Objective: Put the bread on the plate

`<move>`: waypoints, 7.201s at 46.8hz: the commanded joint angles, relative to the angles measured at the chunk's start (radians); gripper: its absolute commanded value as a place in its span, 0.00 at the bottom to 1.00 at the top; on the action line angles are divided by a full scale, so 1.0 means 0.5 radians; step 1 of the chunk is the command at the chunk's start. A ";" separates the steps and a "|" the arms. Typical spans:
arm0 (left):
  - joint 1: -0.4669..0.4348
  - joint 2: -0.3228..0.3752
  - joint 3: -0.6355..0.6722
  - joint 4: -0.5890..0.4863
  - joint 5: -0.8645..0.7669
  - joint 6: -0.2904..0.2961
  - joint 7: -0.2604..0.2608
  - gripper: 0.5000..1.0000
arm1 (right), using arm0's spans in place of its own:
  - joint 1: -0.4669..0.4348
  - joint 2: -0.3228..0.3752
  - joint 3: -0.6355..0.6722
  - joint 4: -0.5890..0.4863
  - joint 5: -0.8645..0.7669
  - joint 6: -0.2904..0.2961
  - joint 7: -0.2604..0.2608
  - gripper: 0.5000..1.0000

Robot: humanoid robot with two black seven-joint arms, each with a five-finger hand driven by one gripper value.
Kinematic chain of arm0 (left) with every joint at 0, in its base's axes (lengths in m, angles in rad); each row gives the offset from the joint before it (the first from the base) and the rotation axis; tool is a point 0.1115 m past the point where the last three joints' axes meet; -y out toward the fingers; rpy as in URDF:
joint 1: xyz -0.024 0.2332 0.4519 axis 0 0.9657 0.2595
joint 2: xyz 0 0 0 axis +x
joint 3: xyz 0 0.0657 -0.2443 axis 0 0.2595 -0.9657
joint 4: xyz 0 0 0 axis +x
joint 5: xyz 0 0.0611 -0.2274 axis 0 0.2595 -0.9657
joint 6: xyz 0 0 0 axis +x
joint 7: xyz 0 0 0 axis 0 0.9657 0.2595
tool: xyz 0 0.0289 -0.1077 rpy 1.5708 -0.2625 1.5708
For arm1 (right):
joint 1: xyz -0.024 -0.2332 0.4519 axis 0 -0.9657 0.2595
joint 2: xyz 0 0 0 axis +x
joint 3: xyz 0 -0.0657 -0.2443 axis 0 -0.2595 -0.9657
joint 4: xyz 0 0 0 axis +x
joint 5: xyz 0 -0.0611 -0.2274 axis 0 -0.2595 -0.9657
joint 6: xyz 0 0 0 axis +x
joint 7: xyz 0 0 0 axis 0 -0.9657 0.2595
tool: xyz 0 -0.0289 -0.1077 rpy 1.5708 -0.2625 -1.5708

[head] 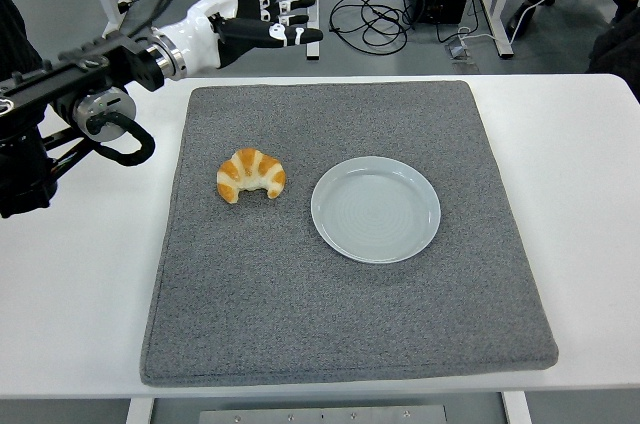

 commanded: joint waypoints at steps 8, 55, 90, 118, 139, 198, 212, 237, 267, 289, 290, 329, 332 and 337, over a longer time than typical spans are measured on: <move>0.009 0.267 0.039 -0.403 1.191 0.133 0.023 0.96 | 0.000 0.000 0.000 0.000 0.000 0.000 0.000 1.00; 0.095 0.187 0.606 -0.197 2.257 0.630 0.023 0.95 | 0.000 0.000 0.000 0.000 0.000 0.000 0.000 1.00; 0.254 -0.080 0.612 0.048 2.257 0.790 0.020 0.95 | 0.000 0.000 0.000 0.000 0.000 0.000 0.000 1.00; 0.310 -0.218 0.668 0.245 2.254 1.026 0.008 0.95 | 0.000 0.000 0.000 0.000 0.000 0.000 0.000 1.00; 0.313 -0.239 0.665 0.272 2.198 1.063 -0.011 0.95 | 0.000 0.000 0.000 0.000 0.000 0.000 0.000 1.00; 0.089 -0.175 0.643 0.245 2.030 1.127 -0.173 0.00 | 0.000 0.000 0.000 0.000 0.000 0.000 0.000 1.00; -0.276 -0.120 0.652 0.248 1.950 1.106 -0.170 0.00 | 0.000 0.000 0.000 0.000 0.000 0.000 0.000 1.00; -0.387 -0.147 0.661 0.251 1.910 1.075 -0.170 0.00 | 0.000 0.000 0.000 0.000 0.000 0.000 0.000 1.00; -0.463 -0.841 0.668 0.435 1.705 0.885 -0.241 0.00 | 0.000 0.000 0.000 0.000 0.000 0.000 0.000 1.00; -0.442 -0.841 0.836 0.472 1.711 0.882 -0.265 0.00 | 0.000 0.000 0.000 0.000 0.000 0.000 0.000 1.00; -0.445 -0.841 0.867 0.472 1.711 0.882 -0.271 0.00 | 0.000 0.000 0.000 0.000 0.000 0.000 0.000 1.00; -0.190 -0.841 1.146 0.367 1.744 0.913 -0.339 0.00 | 0.000 0.000 0.000 0.000 0.000 0.000 0.000 1.00; -0.175 -0.841 1.155 0.370 1.744 0.916 -0.333 0.00 | 0.000 0.000 0.000 0.000 0.000 0.000 0.000 1.00; -0.163 -0.841 1.168 0.376 1.747 0.931 -0.317 0.00 | 0.000 0.000 0.000 0.000 0.000 0.000 0.000 1.00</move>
